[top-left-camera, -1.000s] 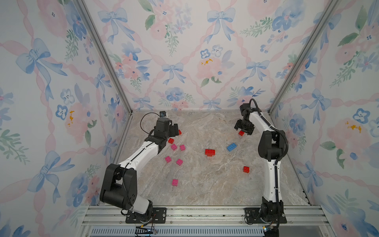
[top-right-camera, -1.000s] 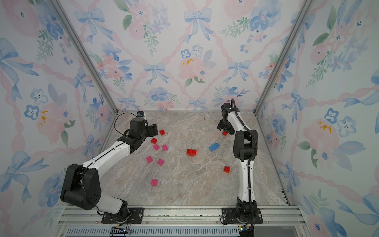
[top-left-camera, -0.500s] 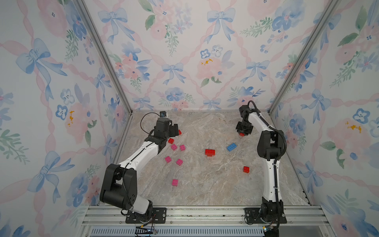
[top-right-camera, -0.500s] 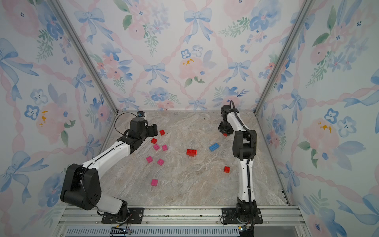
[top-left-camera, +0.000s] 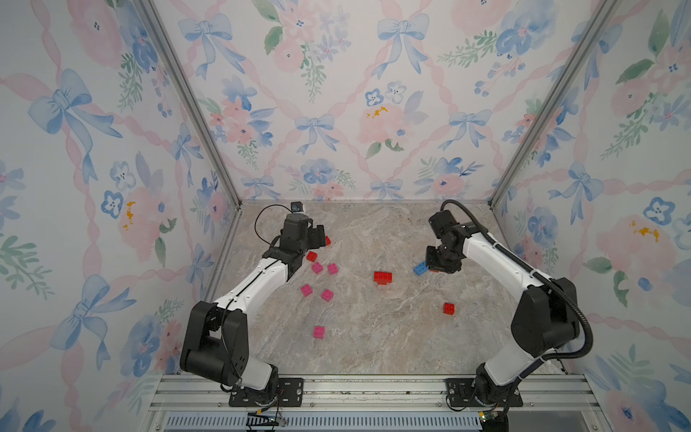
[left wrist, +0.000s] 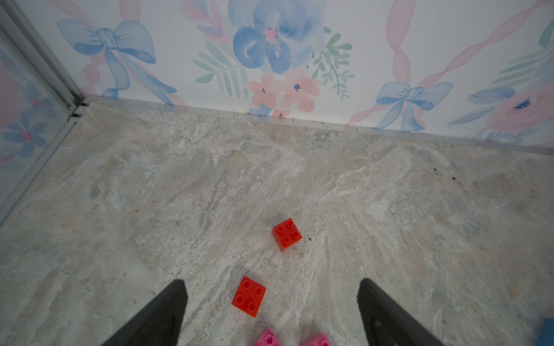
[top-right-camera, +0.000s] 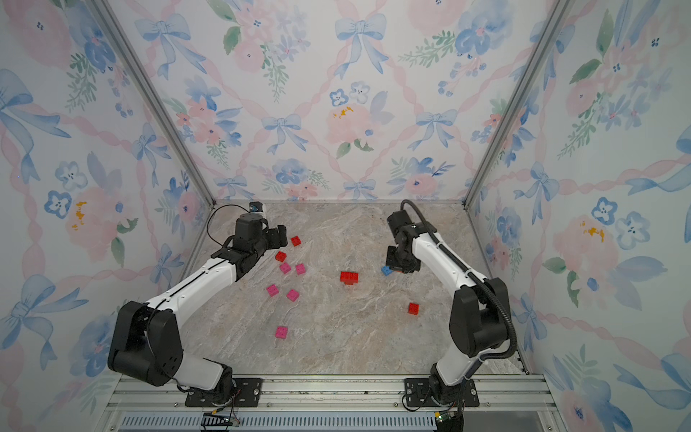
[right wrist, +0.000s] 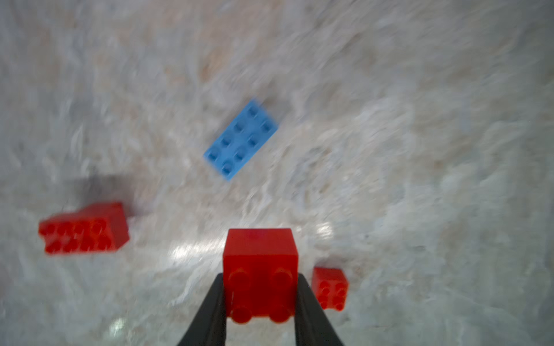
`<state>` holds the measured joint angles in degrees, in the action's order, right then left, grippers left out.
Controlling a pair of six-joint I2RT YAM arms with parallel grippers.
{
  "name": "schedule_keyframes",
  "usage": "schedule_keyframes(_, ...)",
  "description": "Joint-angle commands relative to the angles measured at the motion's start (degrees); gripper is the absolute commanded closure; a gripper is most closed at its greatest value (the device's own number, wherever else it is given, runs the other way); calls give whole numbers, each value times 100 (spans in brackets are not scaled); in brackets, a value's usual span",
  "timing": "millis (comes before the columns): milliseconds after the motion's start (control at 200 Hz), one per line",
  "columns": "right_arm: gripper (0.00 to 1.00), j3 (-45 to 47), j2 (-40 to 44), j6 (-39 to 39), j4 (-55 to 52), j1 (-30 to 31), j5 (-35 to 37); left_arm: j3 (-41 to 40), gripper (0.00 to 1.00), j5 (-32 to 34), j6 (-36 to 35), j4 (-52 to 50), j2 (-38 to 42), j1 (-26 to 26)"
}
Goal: Assemble the letter v with lego
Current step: Place the lego brick at the center of the board.
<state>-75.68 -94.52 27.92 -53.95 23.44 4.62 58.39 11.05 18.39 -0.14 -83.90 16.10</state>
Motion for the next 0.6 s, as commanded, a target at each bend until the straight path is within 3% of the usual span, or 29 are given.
schedule_keyframes(0, 77, 699, 121, 534, 539, 756, -85, -72, 8, -40, -12, -34, 148, 26)
schedule_keyframes(115, 78, 997, 9, 939, 1039, 1204, 22, -71, 9, -60, 5, -38, 111, 59)
schedule_keyframes(300, 75, 989, -528, 991, 1287, 1391, 30, -90, 8, -10, -20, -34, 102, 121)
schedule_keyframes(500, 64, 950, -666, 1014, 1130, 1396, -1, -100, 9, 10, -29, -39, 84, 143)
schedule_keyframes(595, 47, 912, -595, 1034, 994, 1391, -8, -107, 9, 14, -31, -41, 75, 154)
